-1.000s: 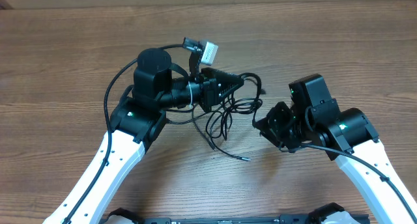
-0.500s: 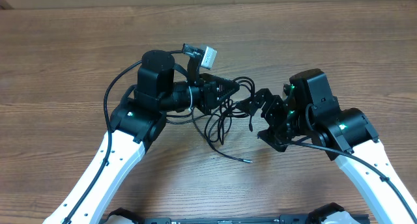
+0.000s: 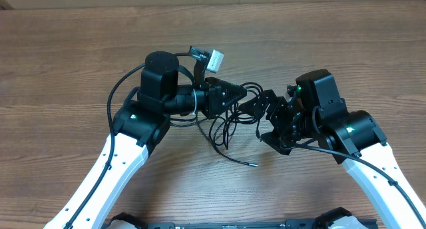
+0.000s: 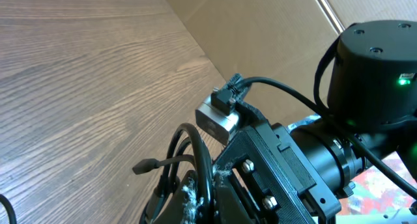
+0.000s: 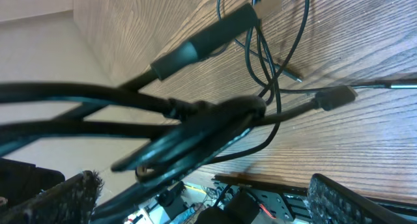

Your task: Untangle cables

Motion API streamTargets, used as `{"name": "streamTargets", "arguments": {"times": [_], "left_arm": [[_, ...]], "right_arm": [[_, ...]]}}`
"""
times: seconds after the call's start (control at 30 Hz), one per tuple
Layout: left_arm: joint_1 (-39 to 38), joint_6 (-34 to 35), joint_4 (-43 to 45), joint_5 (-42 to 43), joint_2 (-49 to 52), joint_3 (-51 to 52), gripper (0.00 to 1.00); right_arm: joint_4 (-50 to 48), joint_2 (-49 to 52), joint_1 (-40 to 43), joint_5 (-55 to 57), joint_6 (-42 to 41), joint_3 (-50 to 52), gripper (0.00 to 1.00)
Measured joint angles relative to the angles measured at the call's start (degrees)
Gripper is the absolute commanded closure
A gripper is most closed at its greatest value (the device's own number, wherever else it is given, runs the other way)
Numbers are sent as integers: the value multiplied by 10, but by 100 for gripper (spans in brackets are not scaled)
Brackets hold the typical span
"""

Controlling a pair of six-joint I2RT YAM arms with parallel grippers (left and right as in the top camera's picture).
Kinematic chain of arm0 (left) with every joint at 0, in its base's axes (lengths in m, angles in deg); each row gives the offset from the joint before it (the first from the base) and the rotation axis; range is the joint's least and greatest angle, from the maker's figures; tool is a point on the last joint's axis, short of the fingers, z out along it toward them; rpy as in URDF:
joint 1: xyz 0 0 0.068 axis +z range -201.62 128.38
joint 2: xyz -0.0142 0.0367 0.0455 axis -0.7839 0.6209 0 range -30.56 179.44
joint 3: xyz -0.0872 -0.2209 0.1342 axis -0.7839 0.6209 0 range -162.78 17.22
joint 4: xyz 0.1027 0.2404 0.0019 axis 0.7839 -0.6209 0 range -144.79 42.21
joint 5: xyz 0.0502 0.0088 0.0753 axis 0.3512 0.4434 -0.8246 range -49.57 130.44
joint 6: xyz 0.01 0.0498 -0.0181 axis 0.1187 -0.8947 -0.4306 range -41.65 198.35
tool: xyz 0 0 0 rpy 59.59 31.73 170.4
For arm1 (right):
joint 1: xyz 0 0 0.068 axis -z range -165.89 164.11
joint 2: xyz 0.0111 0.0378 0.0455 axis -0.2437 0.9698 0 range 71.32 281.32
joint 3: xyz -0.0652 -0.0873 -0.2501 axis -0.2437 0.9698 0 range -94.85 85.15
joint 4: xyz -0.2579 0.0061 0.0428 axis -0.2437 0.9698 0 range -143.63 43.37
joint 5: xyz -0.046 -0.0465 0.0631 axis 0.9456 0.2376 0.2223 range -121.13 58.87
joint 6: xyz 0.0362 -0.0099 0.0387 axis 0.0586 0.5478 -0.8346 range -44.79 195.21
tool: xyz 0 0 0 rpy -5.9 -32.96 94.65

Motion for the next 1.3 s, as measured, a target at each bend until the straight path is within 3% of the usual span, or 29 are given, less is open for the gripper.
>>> {"name": "streamTargets", "arguments": {"times": [1.3], "left_arm": [[-14,0,0,-38,0,0,96]], "right_arm": [[8,0,0,19,6,0,0]]}}
